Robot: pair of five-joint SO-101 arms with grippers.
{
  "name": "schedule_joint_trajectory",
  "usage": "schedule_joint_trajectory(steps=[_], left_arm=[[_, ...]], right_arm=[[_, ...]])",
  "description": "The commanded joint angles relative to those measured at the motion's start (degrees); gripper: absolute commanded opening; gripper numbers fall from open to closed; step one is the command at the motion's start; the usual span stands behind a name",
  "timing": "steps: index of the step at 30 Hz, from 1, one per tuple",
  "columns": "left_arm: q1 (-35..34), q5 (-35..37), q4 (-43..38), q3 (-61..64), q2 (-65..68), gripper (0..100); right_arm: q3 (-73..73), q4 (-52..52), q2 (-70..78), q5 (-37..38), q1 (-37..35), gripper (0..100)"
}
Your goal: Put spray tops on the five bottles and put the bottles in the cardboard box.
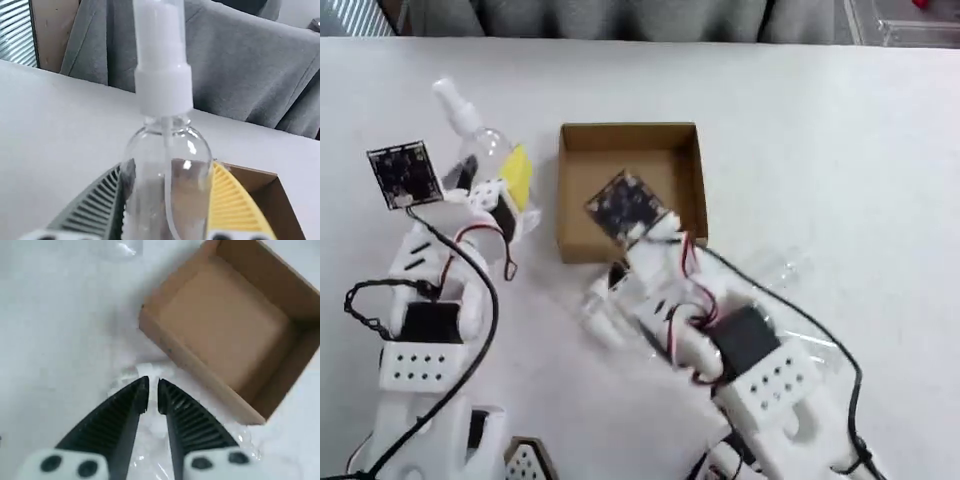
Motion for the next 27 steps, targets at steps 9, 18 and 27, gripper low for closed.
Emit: schedule_joint_trajectory(steps=[9, 18, 27], left_arm=[[11.9, 0.5, 6.9, -1.6, -13.5, 2], [13.1, 0.5, 7.3, -0.3, -15.2, 2], [19.2, 0.4, 19.7, -0.1, -30.3, 2]], right_arm=[[26.5, -34.9, -18.3, -0.4, -6.0, 2.2], [42.5, -51.8, -33.0, -0.5, -16.0, 1.9], [45.4, -55.2, -36.0, -4.1, -11.8, 1.7]])
